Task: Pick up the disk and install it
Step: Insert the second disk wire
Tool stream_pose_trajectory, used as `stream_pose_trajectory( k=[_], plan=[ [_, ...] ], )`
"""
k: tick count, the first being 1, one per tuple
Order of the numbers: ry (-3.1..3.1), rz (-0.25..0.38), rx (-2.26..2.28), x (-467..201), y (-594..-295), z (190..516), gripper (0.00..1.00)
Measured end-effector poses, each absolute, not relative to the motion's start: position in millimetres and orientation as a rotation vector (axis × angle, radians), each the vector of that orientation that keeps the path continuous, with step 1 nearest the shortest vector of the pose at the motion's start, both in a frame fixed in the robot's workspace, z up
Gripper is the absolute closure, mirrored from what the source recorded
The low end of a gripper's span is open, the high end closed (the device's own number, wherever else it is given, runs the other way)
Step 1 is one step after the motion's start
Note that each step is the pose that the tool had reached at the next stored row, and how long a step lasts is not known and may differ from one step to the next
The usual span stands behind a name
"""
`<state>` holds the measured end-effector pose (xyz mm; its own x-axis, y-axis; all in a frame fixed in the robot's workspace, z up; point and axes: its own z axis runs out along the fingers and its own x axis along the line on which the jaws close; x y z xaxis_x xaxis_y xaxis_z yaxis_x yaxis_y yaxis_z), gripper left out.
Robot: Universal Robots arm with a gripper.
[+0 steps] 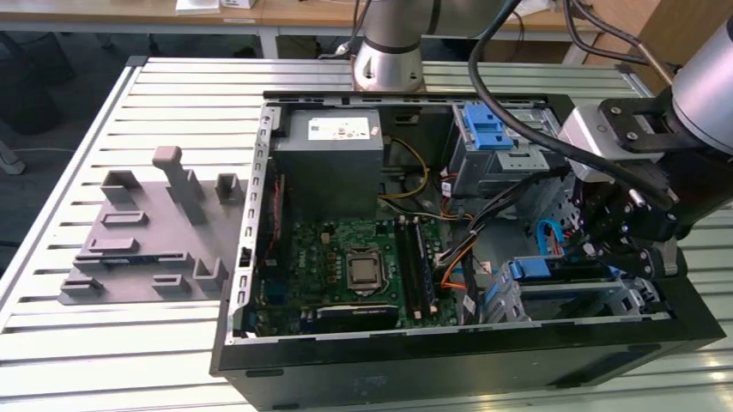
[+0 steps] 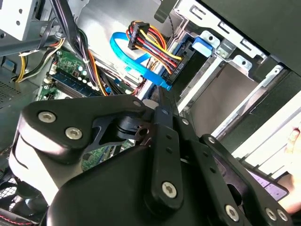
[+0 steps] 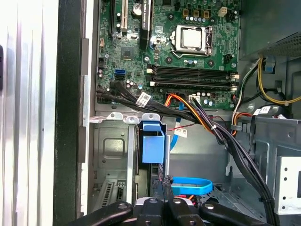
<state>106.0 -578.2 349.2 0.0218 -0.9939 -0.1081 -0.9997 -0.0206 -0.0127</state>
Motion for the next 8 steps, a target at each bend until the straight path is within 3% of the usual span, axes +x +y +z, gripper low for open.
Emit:
stream_pose_trajectory(
  k=[8],
  plan=[
    [2.137, 0.105, -2.183, 106.0, -578.2, 352.4, 0.89]
  ],
)
